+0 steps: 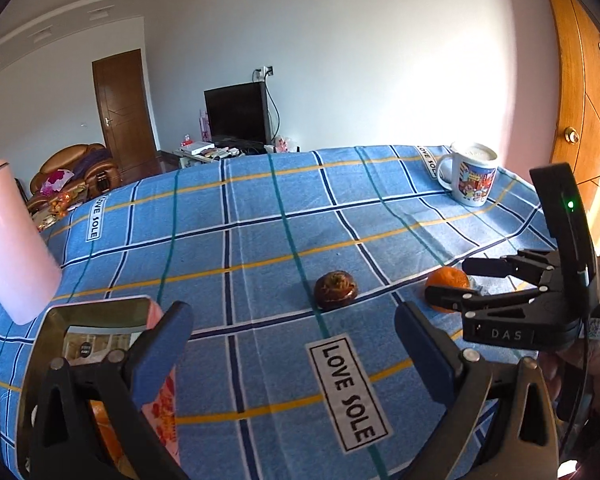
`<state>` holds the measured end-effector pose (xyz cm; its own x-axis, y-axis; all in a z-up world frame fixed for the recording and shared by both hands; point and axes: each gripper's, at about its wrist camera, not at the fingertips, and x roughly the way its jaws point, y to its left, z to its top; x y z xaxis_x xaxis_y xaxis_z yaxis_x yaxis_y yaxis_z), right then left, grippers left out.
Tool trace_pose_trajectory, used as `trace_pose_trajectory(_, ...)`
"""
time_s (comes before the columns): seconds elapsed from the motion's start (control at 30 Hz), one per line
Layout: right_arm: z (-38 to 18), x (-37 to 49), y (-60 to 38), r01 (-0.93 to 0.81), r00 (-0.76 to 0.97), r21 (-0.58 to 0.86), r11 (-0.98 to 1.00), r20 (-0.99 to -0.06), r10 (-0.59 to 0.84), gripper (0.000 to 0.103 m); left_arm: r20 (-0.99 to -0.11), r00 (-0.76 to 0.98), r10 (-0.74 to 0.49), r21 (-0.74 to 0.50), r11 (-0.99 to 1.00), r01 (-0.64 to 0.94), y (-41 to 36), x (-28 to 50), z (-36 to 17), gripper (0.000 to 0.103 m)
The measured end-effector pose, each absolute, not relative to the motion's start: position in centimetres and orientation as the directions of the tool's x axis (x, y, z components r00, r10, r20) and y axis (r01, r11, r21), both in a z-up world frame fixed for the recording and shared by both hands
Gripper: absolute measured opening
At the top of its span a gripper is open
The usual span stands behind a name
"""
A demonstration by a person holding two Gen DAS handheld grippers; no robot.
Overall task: Organize fruits
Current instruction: 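Grasp the mandarin orange with the right tool while the left tool grasps a small brown fruit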
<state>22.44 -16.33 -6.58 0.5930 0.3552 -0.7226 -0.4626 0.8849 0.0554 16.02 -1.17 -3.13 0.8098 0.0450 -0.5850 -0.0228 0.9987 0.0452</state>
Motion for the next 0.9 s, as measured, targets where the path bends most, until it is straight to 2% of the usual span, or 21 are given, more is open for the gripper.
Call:
trace_pose_trajectory(0.07, -7.5, 23.1, -16.0, -0.471, 0.565, 0.064, 0.88, -0.744, 0.356, 0.065, -0.603, 0.796, 0.048, 0.055, 0.998, -0.018, -1.6, 17.1, -3.7, 0.103)
trace_pose_trajectory(0.13, -8.0, 23.3, -16.1, -0.481, 0.544, 0.091, 0.872, -0.748, 0.379, 0.049, -0.623, 0.781, 0.047, 0.049, 0.999, -0.021, -1.5, 17.9, -4.3, 0.102)
trace_pose_trajectory(0.27, -7.4, 23.3, -17.0, -0.455, 0.581, 0.108, 0.884, -0.716, 0.387, 0.048, -0.648, 0.761, 0.04, 0.041, 0.999, -0.017, -1.9, 19.7, -5.3, 0.1)
trace_pose_trajectory(0.43, -6.5, 23.7, -18.4, -0.393, 0.649, 0.102, 0.914, -0.674, 0.354, 0.048, -0.687, 0.726, 0.018, 0.042, 0.999, 0.015, -3.0, 22.0, -6.6, 0.084)
trace_pose_trajectory(0.5, -6.4, 23.8, -18.8, -0.38, 0.661, 0.109, 0.918, -0.663, 0.352, 0.048, -0.705, 0.709, 0.017, 0.038, 0.999, 0.013, -3.2, 23.0, -7.0, 0.084)
trace_pose_trajectory(0.57, -6.2, 23.8, -19.2, -0.376, 0.667, 0.123, 0.918, -0.652, 0.36, 0.048, -0.718, 0.697, -0.001, 0.014, 1.0, 0.016, -3.2, 23.9, -7.1, 0.079)
trace_pose_trajectory(0.7, -5.9, 23.5, -19.2, -0.383, 0.68, 0.116, 0.916, -0.636, 0.365, 0.048, -0.754, 0.656, 0.001, 0.026, 0.999, 0.029, -3.6, 25.7, -7.8, 0.078)
trace_pose_trajectory(0.77, -5.9, 23.5, -19.2, -0.387, 0.679, 0.124, 0.914, -0.632, 0.373, 0.048, -0.783, 0.621, -0.03, -0.009, 0.999, 0.036, -3.4, 26.3, -8.5, 0.062)
trace_pose_trajectory(0.9, -5.9, 23.5, -19.2, -0.396, 0.674, 0.127, 0.909, -0.632, 0.382, 0.048, -0.78, 0.623, -0.054, -0.032, 0.998, 0.047, -3.2, 26.3, -8.6, 0.044)
